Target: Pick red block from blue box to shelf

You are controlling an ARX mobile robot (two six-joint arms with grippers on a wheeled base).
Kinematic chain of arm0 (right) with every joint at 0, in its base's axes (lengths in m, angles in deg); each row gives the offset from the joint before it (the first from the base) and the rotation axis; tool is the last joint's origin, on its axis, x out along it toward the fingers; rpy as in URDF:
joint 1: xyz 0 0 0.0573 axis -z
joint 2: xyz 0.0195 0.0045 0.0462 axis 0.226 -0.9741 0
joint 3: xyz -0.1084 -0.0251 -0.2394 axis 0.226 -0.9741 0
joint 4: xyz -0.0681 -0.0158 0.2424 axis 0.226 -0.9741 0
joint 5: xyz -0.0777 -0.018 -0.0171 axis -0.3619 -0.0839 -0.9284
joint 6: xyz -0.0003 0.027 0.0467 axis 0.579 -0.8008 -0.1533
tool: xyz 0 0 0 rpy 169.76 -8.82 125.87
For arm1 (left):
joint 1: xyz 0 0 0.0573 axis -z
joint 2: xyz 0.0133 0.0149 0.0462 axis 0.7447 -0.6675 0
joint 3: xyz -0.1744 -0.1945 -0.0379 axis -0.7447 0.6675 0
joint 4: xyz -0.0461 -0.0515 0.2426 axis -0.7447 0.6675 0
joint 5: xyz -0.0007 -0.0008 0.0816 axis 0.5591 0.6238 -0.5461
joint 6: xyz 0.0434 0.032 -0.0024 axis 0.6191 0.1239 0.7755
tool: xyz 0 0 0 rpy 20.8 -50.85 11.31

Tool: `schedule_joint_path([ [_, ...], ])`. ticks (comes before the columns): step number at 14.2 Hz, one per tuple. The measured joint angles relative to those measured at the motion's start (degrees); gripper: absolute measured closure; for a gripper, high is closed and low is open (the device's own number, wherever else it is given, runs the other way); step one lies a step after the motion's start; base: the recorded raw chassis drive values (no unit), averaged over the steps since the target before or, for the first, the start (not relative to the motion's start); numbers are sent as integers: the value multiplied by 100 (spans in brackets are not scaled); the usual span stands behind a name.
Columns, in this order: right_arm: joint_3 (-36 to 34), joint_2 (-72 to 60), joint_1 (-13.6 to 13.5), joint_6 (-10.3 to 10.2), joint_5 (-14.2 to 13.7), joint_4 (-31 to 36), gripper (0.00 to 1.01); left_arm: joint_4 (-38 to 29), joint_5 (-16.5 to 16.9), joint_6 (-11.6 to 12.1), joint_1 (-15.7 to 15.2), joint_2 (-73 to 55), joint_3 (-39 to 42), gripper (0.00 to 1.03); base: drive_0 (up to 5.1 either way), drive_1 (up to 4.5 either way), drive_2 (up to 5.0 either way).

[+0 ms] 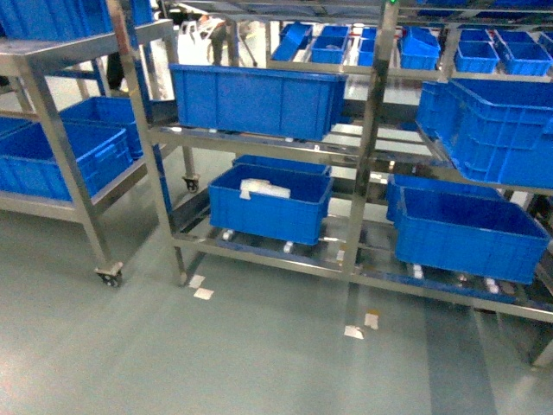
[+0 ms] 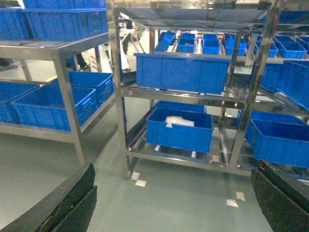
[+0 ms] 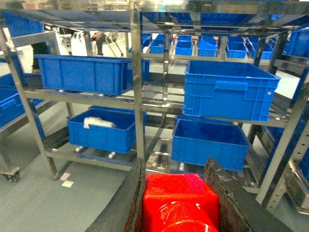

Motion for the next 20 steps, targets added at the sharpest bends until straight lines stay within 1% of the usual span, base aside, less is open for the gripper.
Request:
schedule_joint_path([
  [14,0,0,0,2,0,2,72,0,0,0,0,0,0,5,-155,-155,-155],
  [17,0,0,0,0,-2,2,72,0,2,0,9,0,0,5,0,0,0],
  [20,0,0,0,0,0,-2,72,2,-4,0,9,0,0,5,355,144,-459],
])
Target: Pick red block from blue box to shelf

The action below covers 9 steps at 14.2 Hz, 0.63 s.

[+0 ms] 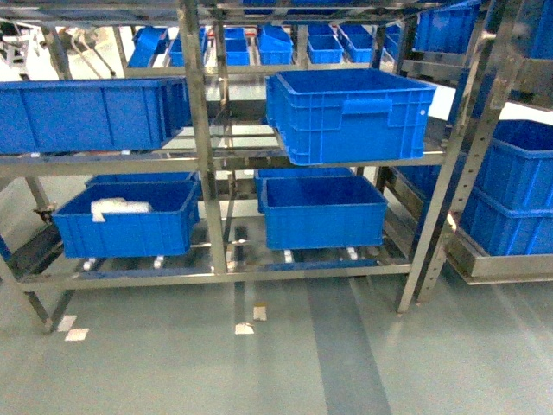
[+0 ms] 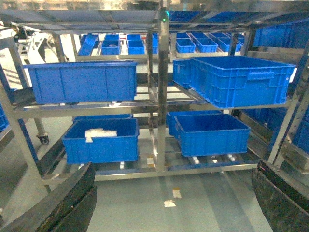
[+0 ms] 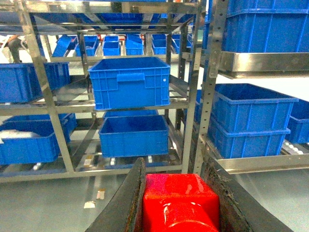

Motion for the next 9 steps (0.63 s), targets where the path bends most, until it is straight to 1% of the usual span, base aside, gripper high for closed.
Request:
schedule_joint_path([
  [4,0,0,0,0,0,2,72,11,7,0,-4,0,0,5,29,434,-377],
  [9,0,0,0,2,0,0,72,7,2,0,-9,0,0,5,8,437,-421],
])
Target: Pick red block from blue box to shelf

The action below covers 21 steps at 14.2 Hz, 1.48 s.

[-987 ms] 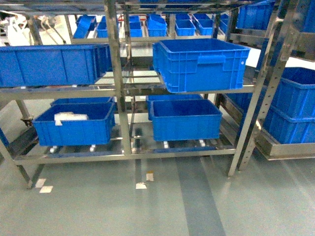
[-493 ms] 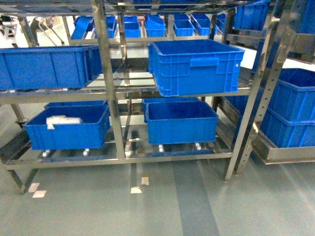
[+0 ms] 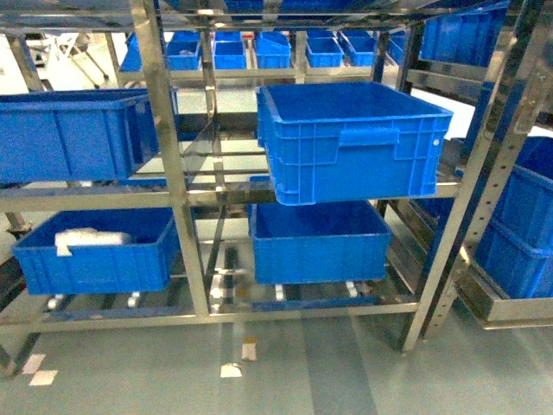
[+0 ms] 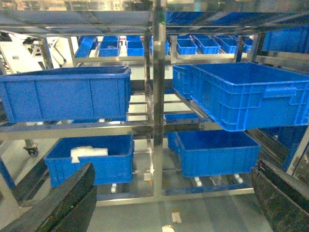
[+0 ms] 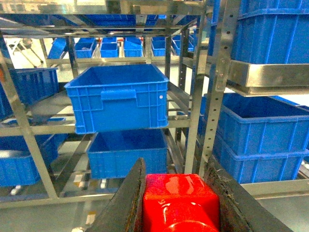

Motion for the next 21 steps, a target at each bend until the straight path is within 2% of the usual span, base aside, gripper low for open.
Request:
schedule_joint_path([
  [17,0,0,0,0,0,2,72,-13,2,0,0,0,0,5,36,466,-395],
  [21,0,-4,0,0,0,-31,72,39,4,0,0,0,0,5,-2,94,-97],
])
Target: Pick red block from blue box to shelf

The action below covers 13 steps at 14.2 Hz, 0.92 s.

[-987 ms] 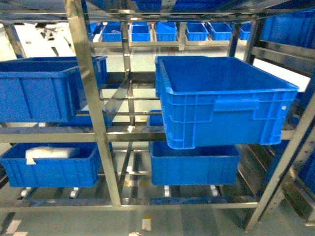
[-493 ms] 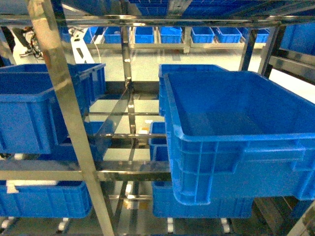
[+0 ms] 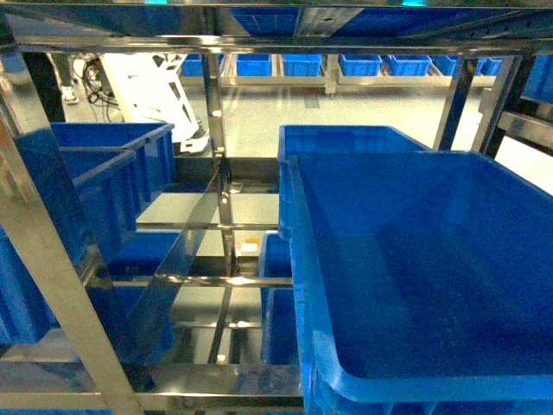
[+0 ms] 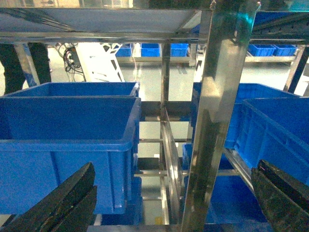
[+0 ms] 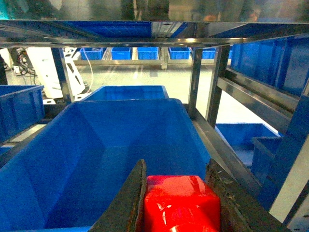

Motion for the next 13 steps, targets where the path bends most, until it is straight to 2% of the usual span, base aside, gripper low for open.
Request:
schedule_joint_path([
  [13,0,4,0,0,2,33,72,-48,-2,0,0,0,0,5,0,0,0],
])
